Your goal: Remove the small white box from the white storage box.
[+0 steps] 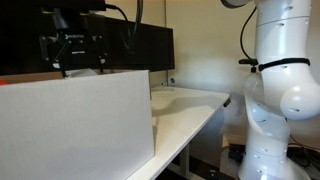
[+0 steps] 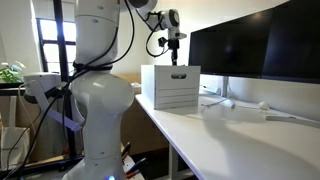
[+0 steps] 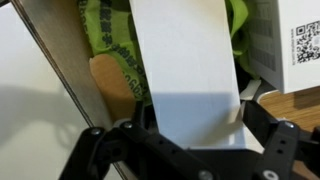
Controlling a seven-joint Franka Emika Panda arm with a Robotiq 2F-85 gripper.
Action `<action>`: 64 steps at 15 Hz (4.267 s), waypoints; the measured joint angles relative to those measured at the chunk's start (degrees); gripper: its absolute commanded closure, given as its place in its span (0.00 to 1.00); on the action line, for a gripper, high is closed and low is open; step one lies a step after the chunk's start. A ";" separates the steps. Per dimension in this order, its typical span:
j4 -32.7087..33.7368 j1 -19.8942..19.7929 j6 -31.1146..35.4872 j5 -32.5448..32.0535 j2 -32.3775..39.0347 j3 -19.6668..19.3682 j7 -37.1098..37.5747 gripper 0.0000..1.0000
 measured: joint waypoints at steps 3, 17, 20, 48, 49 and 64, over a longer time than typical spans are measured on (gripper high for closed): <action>0.30 0.02 0.00 0.00 -0.07 0.02 0.00 0.00; 0.00 -0.65 -0.01 1.57 1.44 -0.76 -1.04 0.00; 0.00 -0.67 -0.01 1.84 1.93 -0.89 -1.56 0.00; 4.68 -0.07 -2.72 1.89 4.57 0.57 -6.84 0.38; 5.60 0.07 -3.65 1.89 5.06 0.57 -6.84 0.38; 23.11 2.08 -18.39 1.41 11.91 0.17 -6.84 0.38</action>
